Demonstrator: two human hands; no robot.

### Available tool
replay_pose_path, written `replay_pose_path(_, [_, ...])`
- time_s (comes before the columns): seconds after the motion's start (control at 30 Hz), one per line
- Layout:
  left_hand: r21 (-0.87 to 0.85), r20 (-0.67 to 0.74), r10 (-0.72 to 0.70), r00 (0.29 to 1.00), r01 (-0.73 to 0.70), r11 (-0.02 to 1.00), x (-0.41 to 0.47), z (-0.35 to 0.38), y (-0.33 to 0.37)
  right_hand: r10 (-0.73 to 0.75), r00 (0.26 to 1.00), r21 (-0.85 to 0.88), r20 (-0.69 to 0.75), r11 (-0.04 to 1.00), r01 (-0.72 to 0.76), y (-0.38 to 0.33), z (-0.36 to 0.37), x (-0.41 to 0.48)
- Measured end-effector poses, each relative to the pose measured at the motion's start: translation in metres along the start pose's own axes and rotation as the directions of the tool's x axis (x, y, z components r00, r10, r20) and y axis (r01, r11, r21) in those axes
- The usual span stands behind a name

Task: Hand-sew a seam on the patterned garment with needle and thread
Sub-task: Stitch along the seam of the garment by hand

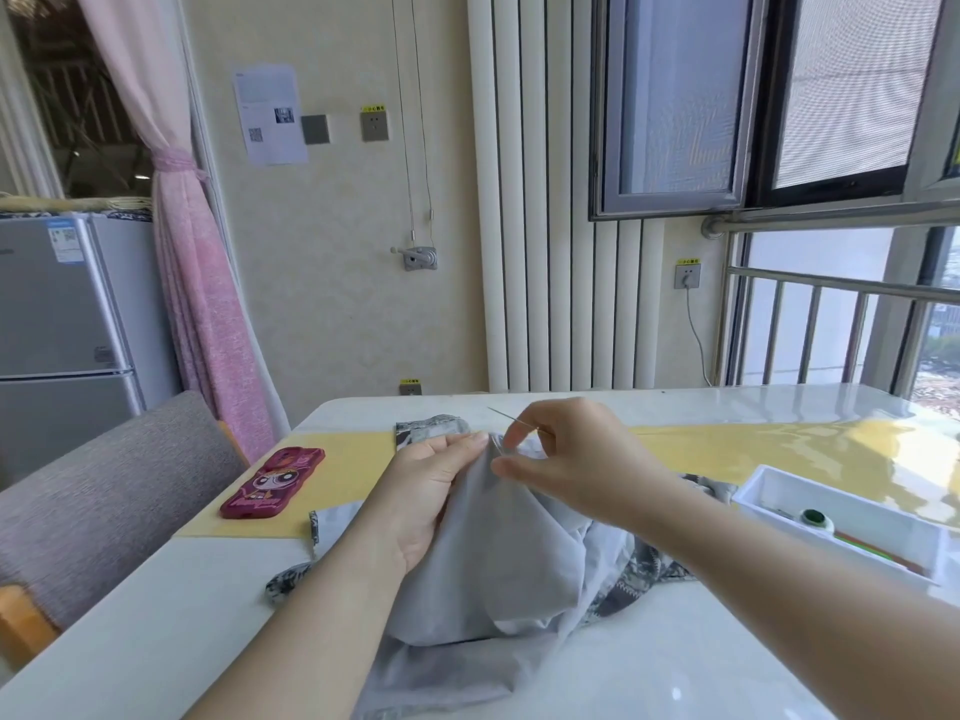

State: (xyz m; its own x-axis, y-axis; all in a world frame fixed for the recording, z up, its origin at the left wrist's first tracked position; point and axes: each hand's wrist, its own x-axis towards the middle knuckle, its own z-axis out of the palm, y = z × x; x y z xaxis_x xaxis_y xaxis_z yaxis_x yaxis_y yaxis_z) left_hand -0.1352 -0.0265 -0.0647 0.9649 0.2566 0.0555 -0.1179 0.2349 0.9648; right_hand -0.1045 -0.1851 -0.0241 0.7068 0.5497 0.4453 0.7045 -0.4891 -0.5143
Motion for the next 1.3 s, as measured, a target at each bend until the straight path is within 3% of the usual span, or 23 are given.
replay_pose_path(0.17, [0.028,0.041,0.020,0.999,-0.022,0.999,-0.003,0.000,0.002,0.074,0.996,0.047,-0.052,0.996,-0.072,0.012,0.015,0.003])
replay_pose_path(0.37, [0.003,0.036,0.006,0.999,-0.006,1.000,0.000,-0.001,0.004,0.039,0.995,0.406,-0.088,0.914,0.000,0.014,0.004,0.003])
replay_pose_path(0.43, [-0.013,0.032,-0.024,0.999,0.025,1.000,0.002,0.000,0.002,0.047,0.994,0.615,-0.099,0.788,0.024,0.010,0.000,0.005])
replay_pose_path(0.53, [-0.023,0.013,-0.060,0.998,0.061,0.998,0.004,0.002,-0.001,0.054,0.997,0.923,-0.061,0.384,0.036,-0.002,-0.005,0.007])
replay_pose_path(0.6, [-0.022,0.005,-0.064,0.998,0.065,0.998,0.005,0.002,0.000,0.057,0.997,0.983,0.042,0.175,-0.051,-0.007,-0.011,0.004])
replay_pose_path(0.63, [-0.022,0.002,-0.061,0.998,0.062,0.998,0.006,0.002,0.000,0.031,0.987,0.974,0.157,0.160,-0.160,-0.007,-0.015,0.001])
replay_pose_path(0.67, [-0.023,0.000,-0.056,0.998,0.056,0.998,0.006,0.001,0.000,-0.014,0.948,0.925,0.317,0.226,-0.306,-0.004,-0.017,-0.001])
replay_pose_path(0.73, [-0.022,-0.012,-0.046,0.999,0.045,0.999,0.007,0.000,0.001,-0.055,0.775,0.674,0.629,0.535,-0.509,0.004,-0.022,-0.009])
replay_pose_path(0.77, [-0.023,-0.026,-0.040,0.999,0.040,0.999,0.007,0.000,0.001,-0.003,0.720,0.520,0.694,0.694,-0.498,0.008,-0.023,-0.012])
replay_pose_path(0.8, [-0.020,-0.036,-0.035,0.999,0.035,0.999,0.007,-0.001,0.000,0.075,0.719,0.374,0.691,0.814,-0.444,0.010,-0.024,-0.013])
replay_pose_path(0.83, [-0.011,-0.044,-0.028,0.999,0.028,1.000,0.006,0.000,0.000,0.153,0.769,0.253,0.621,0.890,-0.381,0.010,-0.025,-0.013])
replay_pose_path(0.87, [-0.002,-0.050,-0.019,0.999,0.019,1.000,0.006,0.000,0.000,0.201,0.840,0.178,0.505,0.927,-0.329,0.008,-0.025,-0.013])
replay_pose_path(0.93, [0.020,-0.059,-0.002,0.998,0.003,1.000,0.005,0.001,-0.001,0.209,0.940,0.197,0.270,0.943,-0.267,0.007,-0.022,-0.010])
replay_pose_path(1.03, [0.048,-0.027,0.018,0.999,-0.016,0.999,0.003,0.000,-0.002,0.136,0.990,0.200,0.047,0.969,-0.143,0.007,-0.010,-0.003])
replay_pose_path(1.17, [0.061,0.005,0.034,0.999,-0.035,0.998,0.000,0.002,-0.001,0.080,0.996,0.081,-0.049,0.994,-0.076,0.006,0.006,0.001])
replay_pose_path(1.3, [0.074,0.015,0.056,0.998,-0.057,0.996,0.000,0.003,0.001,0.042,0.995,0.091,-0.091,0.995,-0.034,0.008,0.009,0.002])
